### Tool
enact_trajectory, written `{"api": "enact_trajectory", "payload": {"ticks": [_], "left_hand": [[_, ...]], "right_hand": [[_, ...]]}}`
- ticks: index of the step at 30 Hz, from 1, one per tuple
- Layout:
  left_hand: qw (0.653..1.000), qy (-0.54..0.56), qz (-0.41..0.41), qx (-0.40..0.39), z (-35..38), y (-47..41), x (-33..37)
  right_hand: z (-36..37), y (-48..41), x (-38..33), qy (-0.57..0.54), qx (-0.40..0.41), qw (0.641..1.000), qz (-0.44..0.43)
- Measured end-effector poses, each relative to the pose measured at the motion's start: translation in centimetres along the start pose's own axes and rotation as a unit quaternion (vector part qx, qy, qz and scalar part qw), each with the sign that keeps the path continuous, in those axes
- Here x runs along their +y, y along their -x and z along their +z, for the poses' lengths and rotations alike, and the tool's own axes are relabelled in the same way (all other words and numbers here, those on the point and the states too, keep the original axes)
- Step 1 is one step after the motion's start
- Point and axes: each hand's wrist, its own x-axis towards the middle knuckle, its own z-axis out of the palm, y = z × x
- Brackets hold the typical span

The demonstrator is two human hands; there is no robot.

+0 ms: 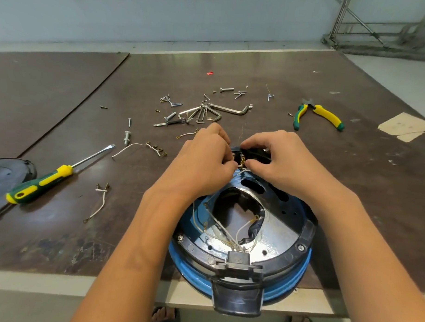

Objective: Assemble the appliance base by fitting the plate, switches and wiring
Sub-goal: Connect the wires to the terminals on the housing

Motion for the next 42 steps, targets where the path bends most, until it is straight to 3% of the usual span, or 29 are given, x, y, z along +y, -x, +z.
{"api": "enact_trajectory", "payload": {"ticks": [9,42], "left_hand": [[0.998,0.055,-0.02,0.013,0.0,-0.31,0.07],[0.997,0.059,-0.045,-0.02,0.55,-0.07,-0.05]], "right_hand": [[-0.03,0.03,-0.09,-0.008,0.002,1.0,0.006],[0.0,0.11,-0.3,-0.044,0.005,0.999,0.027]]}}
